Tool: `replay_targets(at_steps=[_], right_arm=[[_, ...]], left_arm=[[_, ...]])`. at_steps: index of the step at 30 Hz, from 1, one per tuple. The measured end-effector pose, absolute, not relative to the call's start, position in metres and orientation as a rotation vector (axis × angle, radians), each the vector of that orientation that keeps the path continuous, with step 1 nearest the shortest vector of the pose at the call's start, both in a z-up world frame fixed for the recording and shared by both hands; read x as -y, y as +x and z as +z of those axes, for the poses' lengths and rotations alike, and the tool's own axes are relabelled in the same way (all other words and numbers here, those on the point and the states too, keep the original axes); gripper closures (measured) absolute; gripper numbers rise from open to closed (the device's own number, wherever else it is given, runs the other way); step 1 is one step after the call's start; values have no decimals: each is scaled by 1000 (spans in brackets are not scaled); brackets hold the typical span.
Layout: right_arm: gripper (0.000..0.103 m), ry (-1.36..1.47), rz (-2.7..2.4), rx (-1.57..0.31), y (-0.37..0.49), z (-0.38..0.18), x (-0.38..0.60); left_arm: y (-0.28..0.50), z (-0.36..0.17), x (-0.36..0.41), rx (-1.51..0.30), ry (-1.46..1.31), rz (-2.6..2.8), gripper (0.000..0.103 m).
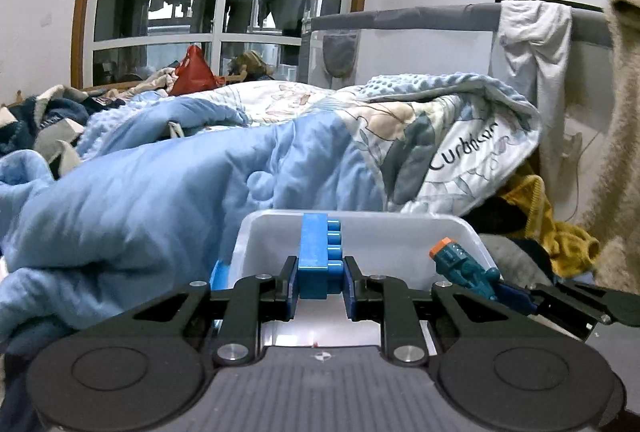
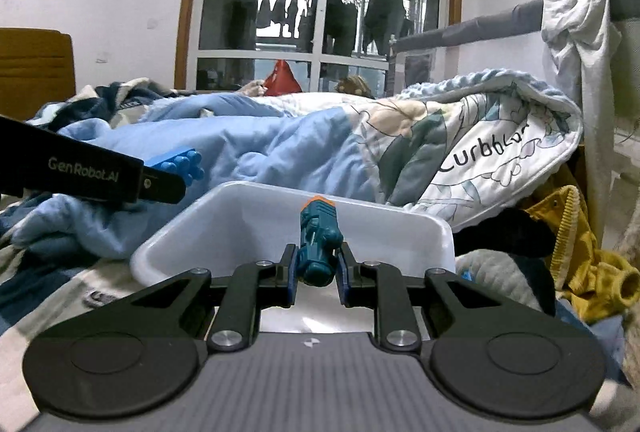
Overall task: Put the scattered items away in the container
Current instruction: 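Carry both toys over the white box and open both grippers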
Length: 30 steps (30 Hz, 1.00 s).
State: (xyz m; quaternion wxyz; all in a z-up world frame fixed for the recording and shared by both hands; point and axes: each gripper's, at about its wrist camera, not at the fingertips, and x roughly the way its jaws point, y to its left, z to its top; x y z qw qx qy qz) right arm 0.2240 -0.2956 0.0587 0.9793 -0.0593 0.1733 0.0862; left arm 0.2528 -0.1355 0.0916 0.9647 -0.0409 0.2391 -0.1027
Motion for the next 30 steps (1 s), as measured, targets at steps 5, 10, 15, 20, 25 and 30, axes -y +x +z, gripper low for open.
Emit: replay_targets(at_steps=[5,10,15,20,25,30], right_arm=[[81,-108,155,-403,259,44,303],[81,-112,134,-430,277,34,306],[77,-122,116,-443,285,31,306],[52,-147,94,-422,283,32,305],[37,-139,95,-407,274,39,307],[30,-172,108,-380,254,45,299]], left_arm=[[288,72,146,-531,-72,-211,78],[310,52,155,-593,-40,-212,77],[314,41,159,-638,-35,-224,62],[311,42,156,-647,-42,-203,46],[295,53,147,-618,-40,-179,37],[262,64,136,-581,-9,-161,29]])
